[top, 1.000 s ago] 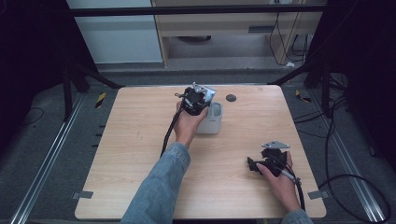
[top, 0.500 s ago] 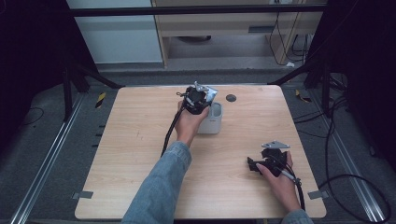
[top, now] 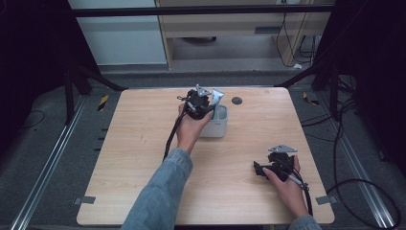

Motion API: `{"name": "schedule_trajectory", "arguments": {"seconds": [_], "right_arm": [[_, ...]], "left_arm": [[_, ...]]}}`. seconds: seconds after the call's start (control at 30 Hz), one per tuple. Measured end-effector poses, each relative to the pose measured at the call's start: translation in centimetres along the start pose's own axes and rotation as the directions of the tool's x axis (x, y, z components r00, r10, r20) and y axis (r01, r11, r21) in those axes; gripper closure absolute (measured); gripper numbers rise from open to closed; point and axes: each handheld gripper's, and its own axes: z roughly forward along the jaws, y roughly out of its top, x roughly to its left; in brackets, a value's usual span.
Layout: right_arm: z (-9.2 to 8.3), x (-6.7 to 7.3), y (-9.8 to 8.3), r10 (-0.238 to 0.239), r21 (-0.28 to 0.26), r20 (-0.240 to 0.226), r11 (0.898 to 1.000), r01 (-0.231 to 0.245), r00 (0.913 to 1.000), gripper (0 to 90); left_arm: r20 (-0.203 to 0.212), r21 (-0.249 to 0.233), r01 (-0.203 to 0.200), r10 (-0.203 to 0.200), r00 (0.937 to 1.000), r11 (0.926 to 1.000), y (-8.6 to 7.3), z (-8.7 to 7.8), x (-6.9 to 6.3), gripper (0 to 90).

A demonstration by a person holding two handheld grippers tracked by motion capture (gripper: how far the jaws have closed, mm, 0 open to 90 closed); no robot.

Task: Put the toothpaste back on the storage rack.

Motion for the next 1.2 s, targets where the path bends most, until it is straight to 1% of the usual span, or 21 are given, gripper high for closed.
{"name": "schedule_trajectory", "arguments": {"seconds": [0.1, 0.13, 0.17, 0.2, 0.23, 0.3, 0.37, 0.43, 0.47, 0.5, 0.53, 0.6, 0.73, 0.77, 0.83, 0.9, 0.93, 1.0, 1.13, 1.2], "right_arm": [[0.0, 0.0, 0.0, -0.002, 0.001, 0.001, 1.000, 0.002, 1.0000, 0.4], [0.0, 0.0, 0.0, -0.001, 0.001, 0.001, 1.000, 0.001, 1.0000, 0.4], [0.0, 0.0, 0.0, -0.002, 0.001, 0.001, 1.000, 0.002, 1.0000, 0.4], [0.0, 0.0, 0.0, 0.000, -0.001, 0.000, 1.000, 0.000, 1.0000, 0.5], [0.0, 0.0, 0.0, 0.000, -0.001, 0.000, 1.000, 0.000, 1.0000, 0.5], [0.0, 0.0, 0.0, 0.000, 0.000, 0.001, 1.000, 0.000, 1.0000, 0.5], [0.0, 0.0, 0.0, 0.000, -0.001, 0.001, 1.000, 0.000, 1.0000, 0.5], [0.0, 0.0, 0.0, -0.001, -0.001, 0.001, 1.000, 0.001, 1.0000, 0.5], [0.0, 0.0, 0.0, -0.001, -0.001, 0.001, 1.000, 0.001, 1.0000, 0.5], [0.0, 0.0, 0.0, -0.001, -0.001, 0.001, 1.000, 0.001, 1.0000, 0.5], [0.0, 0.0, 0.0, -0.001, -0.001, 0.001, 1.000, 0.001, 1.0000, 0.5], [0.0, 0.0, 0.0, -0.001, -0.001, 0.001, 1.000, 0.001, 1.0000, 0.6], [0.0, 0.0, 0.0, -0.002, -0.001, 0.000, 1.000, 0.002, 1.0000, 0.6], [0.0, 0.0, 0.0, -0.002, -0.001, 0.000, 1.000, 0.002, 1.0000, 0.6], [0.0, 0.0, 0.0, -0.002, -0.001, 0.000, 1.000, 0.002, 1.0000, 0.6], [0.0, 0.0, 0.0, -0.002, -0.001, 0.000, 1.000, 0.002, 1.0000, 0.6], [0.0, 0.0, 0.0, -0.004, -0.001, 0.000, 1.000, 0.004, 1.0000, 0.6], [0.0, 0.0, 0.0, -0.002, -0.001, -0.001, 1.000, 0.002, 1.0000, 0.6], [0.0, 0.0, 0.0, -0.002, -0.001, 0.000, 1.000, 0.002, 1.0000, 0.6], [0.0, 0.0, 0.0, -0.002, -0.001, 0.000, 1.000, 0.002, 1.0000, 0.6]], "left_arm": [[0.015, -0.009, -0.009, 0.009, 0.9998, 0.9999, -0.3, -0.8, 0.2, 61.8], [0.022, -0.007, -0.008, 0.008, 0.9997, 0.9999, -0.4, -1.0, 0.1, 59.2], [0.022, -0.001, -0.016, 0.016, 0.9996, 0.9999, -0.4, -1.3, 0.1, 57.1], [0.021, -0.002, -0.021, 0.021, 0.9995, 0.9998, -0.5, -1.5, 0.0, 53.1], [0.023, -0.008, -0.027, 0.027, 0.9994, 0.9996, -0.5, -1.8, -0.1, 53.1], [0.032, -0.011, -0.040, 0.040, 0.9987, 0.9992, -0.4, -2.2, -0.2, 47.2], [0.037, -0.006, -0.049, 0.049, 0.9981, 0.9988, -0.4, -2.6, -0.4, 45.8], [0.058, -0.004, -0.054, 0.054, 0.9969, 0.9985, -0.3, -3.0, -0.6, 40.6], [0.062, -0.002, -0.064, 0.064, 0.9961, 0.9980, -0.3, -3.3, -0.7, 40.6], [0.068, 0.000, -0.072, 0.072, 0.9950, 0.9974, -0.3, -3.5, -0.9, 36.9], [0.076, 0.005, -0.083, 0.083, 0.9937, 0.9965, -0.3, -3.6, -1.0, 36.9], [0.091, 0.020, -0.094, 0.092, 0.9916, 0.9953, -0.4, -3.9, -1.2, 31.2], [0.116, 0.042, -0.089, 0.084, 0.9897, 0.9951, -0.5, -4.5, -1.1, 20.2], [0.126, 0.047, -0.080, 0.074, 0.9893, 0.9957, -0.5, -4.7, -1.0, 17.9], [0.142, 0.062, -0.074, 0.065, 0.9877, 0.9953, -0.6, -5.0, -0.8, 14.4], [0.136, 0.074, -0.076, 0.066, 0.9885, 0.9943, -0.8, -5.3, -0.6, 11.0], [0.131, 0.085, -0.079, 0.068, 0.9891, 0.9932, -0.9, -5.3, -0.5, 9.9], [0.131, 0.097, -0.090, 0.077, 0.9884, 0.9912, -1.1, -5.4, -0.4, 9.1], [0.131, 0.097, -0.085, 0.072, 0.9888, 0.9916, -1.6, -5.8, -0.2, 9.2], [0.138, 0.107, -0.092, 0.077, 0.9874, 0.9900, -1.8, -5.9, -0.2, 8.6]]}}
